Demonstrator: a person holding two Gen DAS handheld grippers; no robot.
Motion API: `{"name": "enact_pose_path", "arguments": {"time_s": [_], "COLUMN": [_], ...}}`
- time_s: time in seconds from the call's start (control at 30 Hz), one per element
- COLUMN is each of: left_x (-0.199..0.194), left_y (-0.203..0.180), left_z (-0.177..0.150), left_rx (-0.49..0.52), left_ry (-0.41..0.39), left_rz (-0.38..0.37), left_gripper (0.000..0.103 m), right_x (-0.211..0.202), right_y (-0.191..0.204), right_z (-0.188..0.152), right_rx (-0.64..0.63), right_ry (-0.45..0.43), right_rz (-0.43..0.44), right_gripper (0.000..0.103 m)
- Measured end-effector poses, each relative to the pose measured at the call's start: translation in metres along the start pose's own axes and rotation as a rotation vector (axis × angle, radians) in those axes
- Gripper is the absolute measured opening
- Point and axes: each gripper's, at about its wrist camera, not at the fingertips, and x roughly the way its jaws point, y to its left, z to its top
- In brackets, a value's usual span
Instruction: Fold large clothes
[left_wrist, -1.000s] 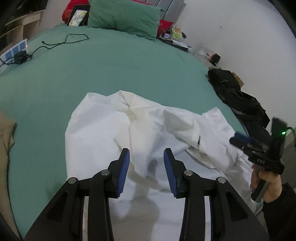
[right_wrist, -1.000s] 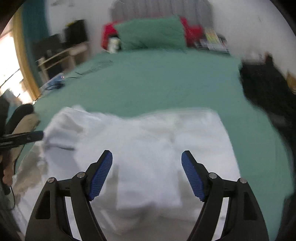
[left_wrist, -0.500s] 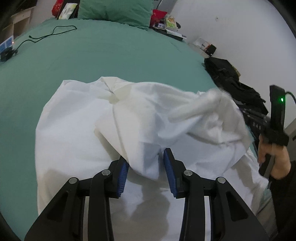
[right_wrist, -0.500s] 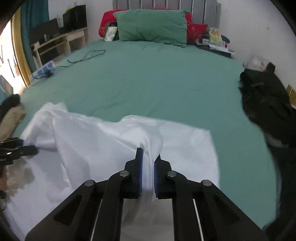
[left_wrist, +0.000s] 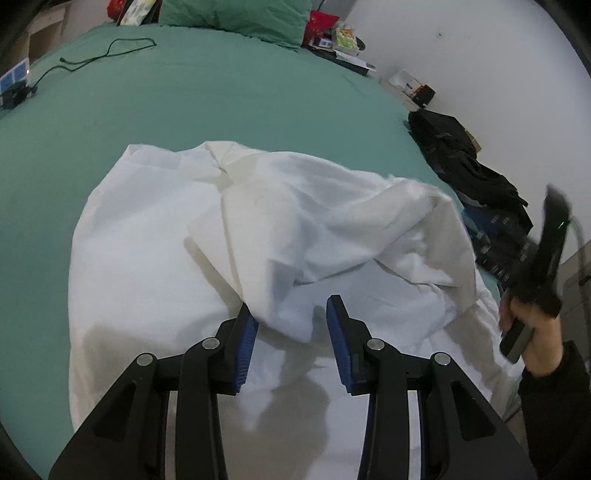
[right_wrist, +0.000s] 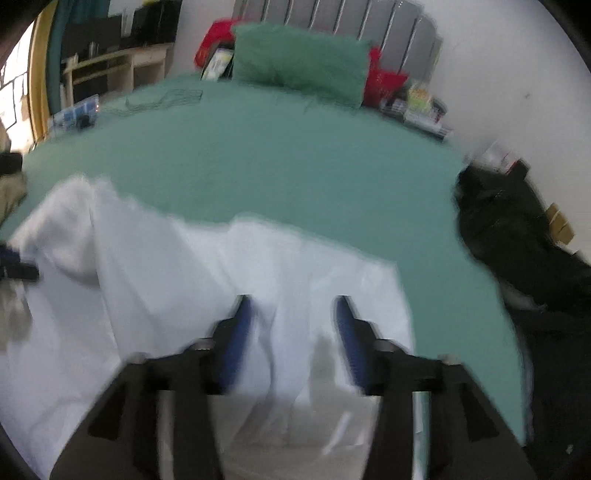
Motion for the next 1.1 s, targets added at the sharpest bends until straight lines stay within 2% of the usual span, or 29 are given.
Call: {"name": "enact_pose_path", "arguments": {"time_s": [0.07, 0.1, 0.17, 0.2, 0.3, 0.37, 0.4, 0.47, 0.6, 0.7, 0.73, 0.77, 0.8, 0.87, 1.0, 1.1], "left_x": [0.000, 0.001, 0.003, 0.004, 0.001, -0.005, -0.009, -0.017, -0.019, -0.006, -0.002, 0.001, 0.004, 0.011, 0.013, 0.016], "left_y": [-0.002, -0.002, -0.002, -0.002, 0.001, 0.006, 0.009, 0.017, 0.033, 0.039, 0.040, 0.038, 0.038, 0.037, 0.026, 0.017], "left_z": [0.000, -0.001, -0.003, -0.004, -0.004, -0.003, -0.002, 0.001, 0.010, 0.016, 0.016, 0.015, 0.012, 0.007, 0.006, 0.006], "left_rx": [0.016, 0.018, 0.020, 0.020, 0.020, 0.009, -0.005, -0.025, -0.082, -0.112, -0.100, -0.090, -0.079, -0.078, -0.043, -0.018], "left_ry": [0.004, 0.007, 0.026, 0.030, 0.035, 0.029, 0.017, -0.020, -0.065, -0.038, -0.022, -0.013, 0.000, 0.017, 0.000, -0.003], "left_rz": [0.007, 0.007, 0.003, 0.001, -0.013, -0.019, -0.023, -0.026, -0.036, -0.081, -0.073, -0.062, -0.046, -0.036, -0.015, 0.011], "left_gripper": [0.040, 0.040, 0.040, 0.040, 0.040, 0.040, 0.040, 0.040, 0.040, 0.040, 0.039, 0.035, 0.025, 0.025, 0.025, 0.025], "right_x": [-0.016, -0.017, -0.006, 0.005, 0.027, 0.035, 0.031, 0.025, 0.023, 0.021, 0.022, 0.020, 0.020, 0.021, 0.028, 0.036], "right_y": [0.004, 0.008, 0.021, 0.029, 0.056, 0.077, 0.079, 0.076, 0.060, 0.050, 0.048, 0.047, 0.046, 0.043, 0.043, 0.041], "right_z": [0.016, 0.024, 0.035, 0.036, 0.023, 0.002, -0.007, -0.014, -0.014, -0.014, -0.015, -0.017, -0.019, -0.024, -0.022, -0.011], "right_rx": [0.016, 0.018, 0.017, 0.017, -0.023, -0.107, -0.111, -0.102, -0.027, -0.004, -0.007, -0.008, -0.005, 0.000, -0.037, -0.063], "right_ry": [-0.081, -0.094, -0.054, -0.006, 0.104, 0.120, 0.066, 0.031, 0.072, 0.078, 0.081, 0.083, 0.086, 0.085, 0.071, 0.064], "right_rz": [0.007, 0.026, 0.077, 0.107, 0.142, 0.097, 0.078, 0.044, 0.093, 0.115, 0.125, 0.142, 0.164, 0.176, 0.134, 0.070], "right_gripper": [0.087, 0.088, 0.088, 0.088, 0.088, 0.088, 0.092, 0.098, 0.098, 0.099, 0.099, 0.099, 0.099, 0.098, 0.098, 0.098]}}
